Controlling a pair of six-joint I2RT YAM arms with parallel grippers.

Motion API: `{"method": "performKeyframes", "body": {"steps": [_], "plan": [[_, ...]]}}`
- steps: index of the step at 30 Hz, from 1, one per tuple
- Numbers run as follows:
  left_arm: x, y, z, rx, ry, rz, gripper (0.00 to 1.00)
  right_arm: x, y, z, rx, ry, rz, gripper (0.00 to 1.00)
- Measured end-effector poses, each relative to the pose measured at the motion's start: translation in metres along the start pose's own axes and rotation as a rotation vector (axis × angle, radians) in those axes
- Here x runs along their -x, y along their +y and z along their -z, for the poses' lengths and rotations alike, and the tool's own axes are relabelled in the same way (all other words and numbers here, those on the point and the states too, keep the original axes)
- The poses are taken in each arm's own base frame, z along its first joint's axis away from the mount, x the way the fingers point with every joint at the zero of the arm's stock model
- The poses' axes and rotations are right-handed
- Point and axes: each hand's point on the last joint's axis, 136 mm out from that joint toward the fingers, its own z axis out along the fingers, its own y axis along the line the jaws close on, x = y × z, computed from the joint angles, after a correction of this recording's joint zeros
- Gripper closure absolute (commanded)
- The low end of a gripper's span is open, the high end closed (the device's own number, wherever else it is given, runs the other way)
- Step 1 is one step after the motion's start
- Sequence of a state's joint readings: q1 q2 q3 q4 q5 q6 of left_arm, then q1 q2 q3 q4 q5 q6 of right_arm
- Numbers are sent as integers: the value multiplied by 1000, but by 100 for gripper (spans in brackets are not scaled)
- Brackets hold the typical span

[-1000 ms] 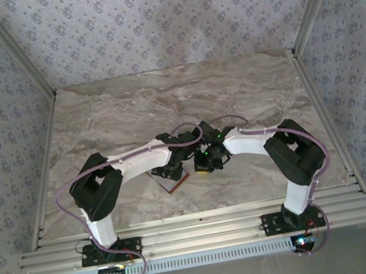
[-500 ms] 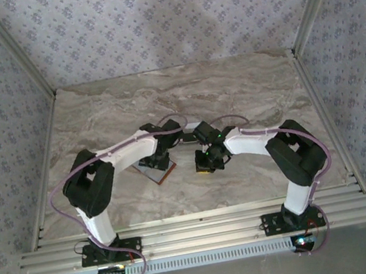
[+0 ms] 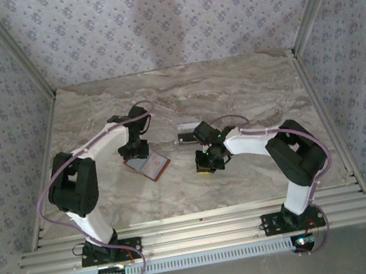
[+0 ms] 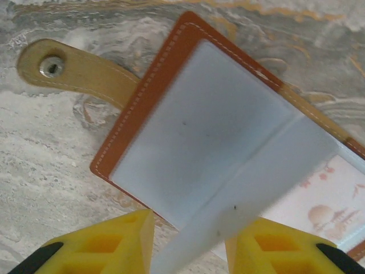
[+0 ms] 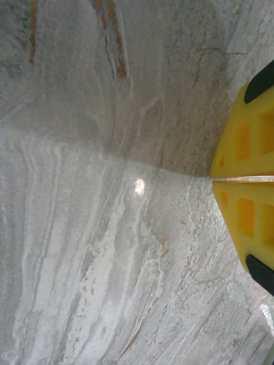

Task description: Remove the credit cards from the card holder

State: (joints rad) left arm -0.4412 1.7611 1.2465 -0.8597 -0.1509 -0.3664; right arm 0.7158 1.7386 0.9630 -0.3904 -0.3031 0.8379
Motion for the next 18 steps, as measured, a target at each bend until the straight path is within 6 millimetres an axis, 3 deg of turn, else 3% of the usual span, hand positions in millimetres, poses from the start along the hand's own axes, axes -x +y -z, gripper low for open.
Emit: {"method": "performKeyframes", "body": {"steps": [11, 18], "plan": [[-8, 7, -37, -78, 132, 85, 86, 0, 0, 2, -1, 0, 0, 90], [-13, -2, -39, -138, 157, 102, 88, 0, 2, 7, 5, -9, 3, 90]]}}
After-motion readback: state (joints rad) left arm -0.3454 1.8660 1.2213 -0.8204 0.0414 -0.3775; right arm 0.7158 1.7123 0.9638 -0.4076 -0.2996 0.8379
